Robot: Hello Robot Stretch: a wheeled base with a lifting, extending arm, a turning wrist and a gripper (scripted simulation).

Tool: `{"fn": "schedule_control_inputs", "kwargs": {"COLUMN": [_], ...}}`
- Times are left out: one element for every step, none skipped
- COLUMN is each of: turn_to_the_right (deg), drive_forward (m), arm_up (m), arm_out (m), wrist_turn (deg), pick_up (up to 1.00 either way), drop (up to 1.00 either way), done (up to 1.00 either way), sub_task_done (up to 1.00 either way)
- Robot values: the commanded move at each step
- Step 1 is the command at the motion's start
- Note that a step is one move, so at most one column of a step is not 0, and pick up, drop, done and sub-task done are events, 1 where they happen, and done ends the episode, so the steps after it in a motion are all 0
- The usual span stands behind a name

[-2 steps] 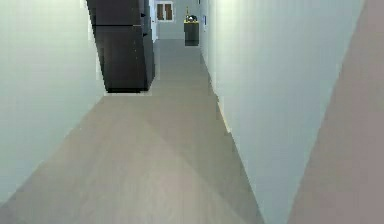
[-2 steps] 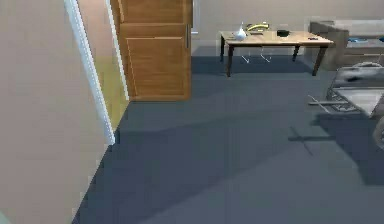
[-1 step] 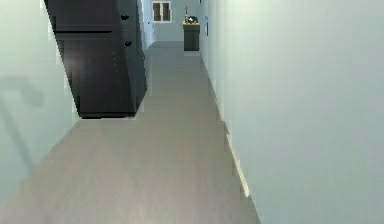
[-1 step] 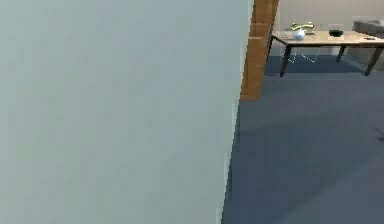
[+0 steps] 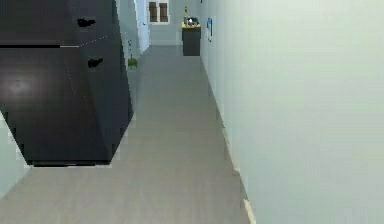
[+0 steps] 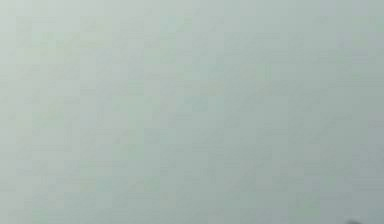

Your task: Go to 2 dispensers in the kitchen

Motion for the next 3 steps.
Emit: {"fn": "schedule_control_inputs", "kwargs": {"turn_to_the_right": [0.0,0.0,-3.0], "drive_forward": [1.0,1.0,0.0], "arm_up": [0.0,0.0,0.0], "arm_out": [0.0,0.0,0.0], "wrist_turn": [0.0,0.0,0.0], "pick_up": [0.0,0.0,0.0], "drop": [0.0,0.0,0.0], "done": [0.0,0.0,0.0], "sub_task_done": [0.0,0.0,0.0]}}
